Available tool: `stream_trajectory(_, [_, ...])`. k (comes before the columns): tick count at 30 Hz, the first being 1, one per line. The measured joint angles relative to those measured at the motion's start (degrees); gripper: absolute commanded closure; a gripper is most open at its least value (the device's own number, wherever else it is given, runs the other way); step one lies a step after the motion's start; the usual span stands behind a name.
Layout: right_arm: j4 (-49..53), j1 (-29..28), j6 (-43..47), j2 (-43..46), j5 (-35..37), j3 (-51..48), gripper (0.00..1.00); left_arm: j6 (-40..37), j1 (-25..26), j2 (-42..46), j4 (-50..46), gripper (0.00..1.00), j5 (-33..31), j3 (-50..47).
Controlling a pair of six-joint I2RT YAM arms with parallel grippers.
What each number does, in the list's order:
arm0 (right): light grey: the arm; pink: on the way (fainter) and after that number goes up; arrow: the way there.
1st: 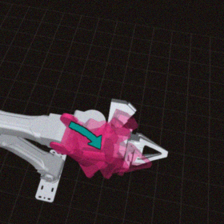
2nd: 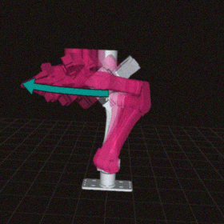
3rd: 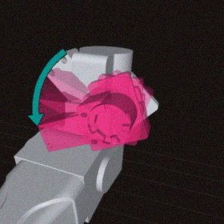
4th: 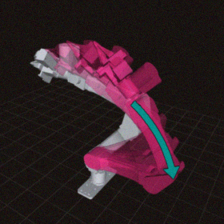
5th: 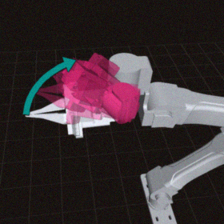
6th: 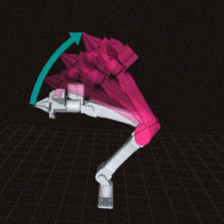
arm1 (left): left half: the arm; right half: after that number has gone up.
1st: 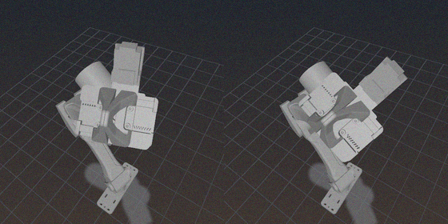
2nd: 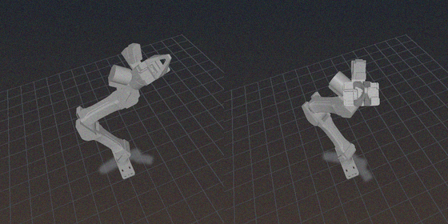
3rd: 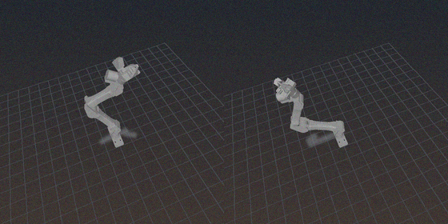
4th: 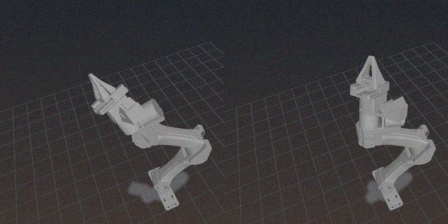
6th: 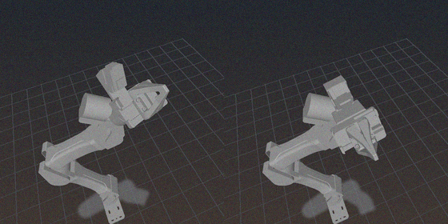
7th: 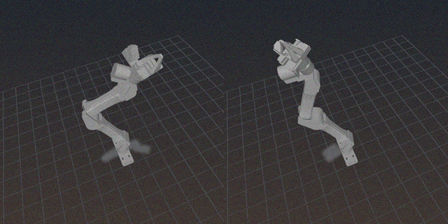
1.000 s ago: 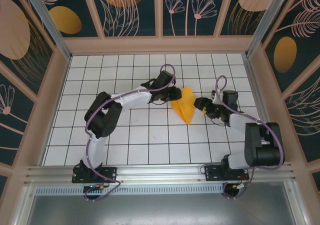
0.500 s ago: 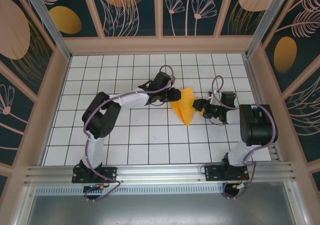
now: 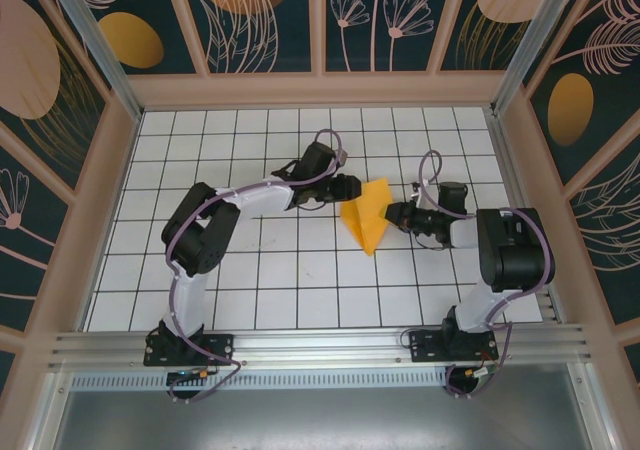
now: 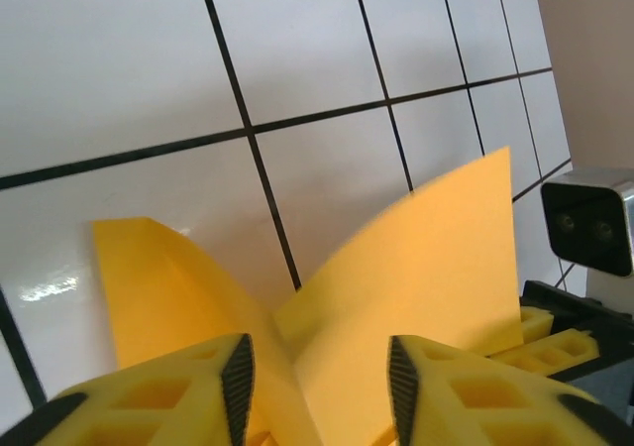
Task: Fold a paper plane with a square sheet of paper (fold left side to right side)
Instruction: Fold the wing for the fifth time at the center of the table.
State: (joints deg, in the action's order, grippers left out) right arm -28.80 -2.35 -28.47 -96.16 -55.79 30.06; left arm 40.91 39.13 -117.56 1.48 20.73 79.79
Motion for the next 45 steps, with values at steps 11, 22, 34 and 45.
stream_trajectory(11, [7.3,-3.4,3.1,3.8,5.9,1.7,0.88,1.3,-2.3,11.7,1.8,0.58,1.9,-7.5])
stream_trajectory(22, [11.3,-5.4,4.1,5.9,9.8,2.7,0.85,11.3,1.5,11.5,8.8,0.76,8.6,-19.2])
stream_trajectory(34, [13.2,-7.5,4.1,7.9,12.7,2.7,0.84,19.9,2.1,7.8,16.1,0.73,9.5,-21.7])
stream_trajectory(45, [14.8,-7.8,4.2,8.5,13.8,2.7,0.8,22.2,2.0,6.2,16.1,0.75,6.6,-21.2])
